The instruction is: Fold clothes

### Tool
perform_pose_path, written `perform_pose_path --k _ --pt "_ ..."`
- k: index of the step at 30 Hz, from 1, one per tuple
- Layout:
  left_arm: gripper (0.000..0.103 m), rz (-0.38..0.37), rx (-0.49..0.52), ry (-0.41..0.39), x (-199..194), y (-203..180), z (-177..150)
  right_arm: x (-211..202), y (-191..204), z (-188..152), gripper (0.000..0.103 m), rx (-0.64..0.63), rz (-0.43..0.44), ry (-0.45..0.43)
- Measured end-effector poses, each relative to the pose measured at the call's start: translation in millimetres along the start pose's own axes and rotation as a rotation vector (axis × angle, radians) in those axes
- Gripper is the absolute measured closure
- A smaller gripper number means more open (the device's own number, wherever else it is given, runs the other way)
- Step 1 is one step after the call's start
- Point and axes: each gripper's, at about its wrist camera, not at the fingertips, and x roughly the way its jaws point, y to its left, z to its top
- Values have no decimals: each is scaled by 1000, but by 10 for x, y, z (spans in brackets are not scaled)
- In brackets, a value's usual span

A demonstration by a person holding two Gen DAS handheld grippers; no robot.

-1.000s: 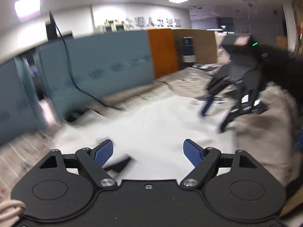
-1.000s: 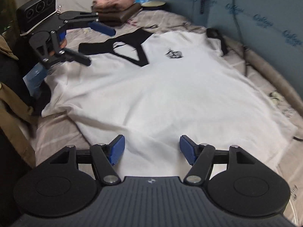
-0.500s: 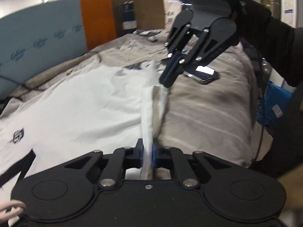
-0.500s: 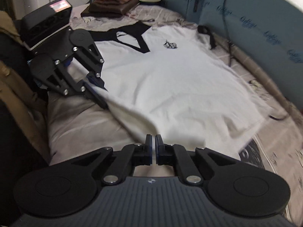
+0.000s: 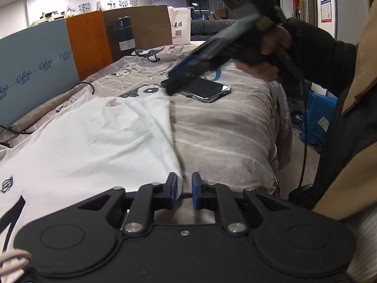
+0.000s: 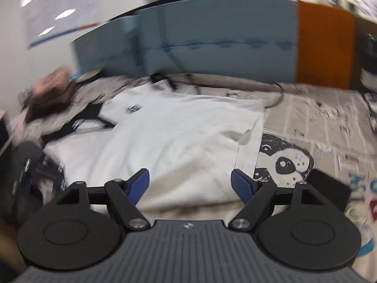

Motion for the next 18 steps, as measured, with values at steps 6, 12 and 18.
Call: perform_pose_path --k 6,12,18 --pt "84 8 15 -13 17 -12 -13 406 475 117 43 96 -143 57" --pt "84 0 -12 -31 35 14 -71 615 429 -40 91 150 -283 181" --pt "83 -7 -25 -43 19 28 -91 316 457 -127 99 160 -340 153"
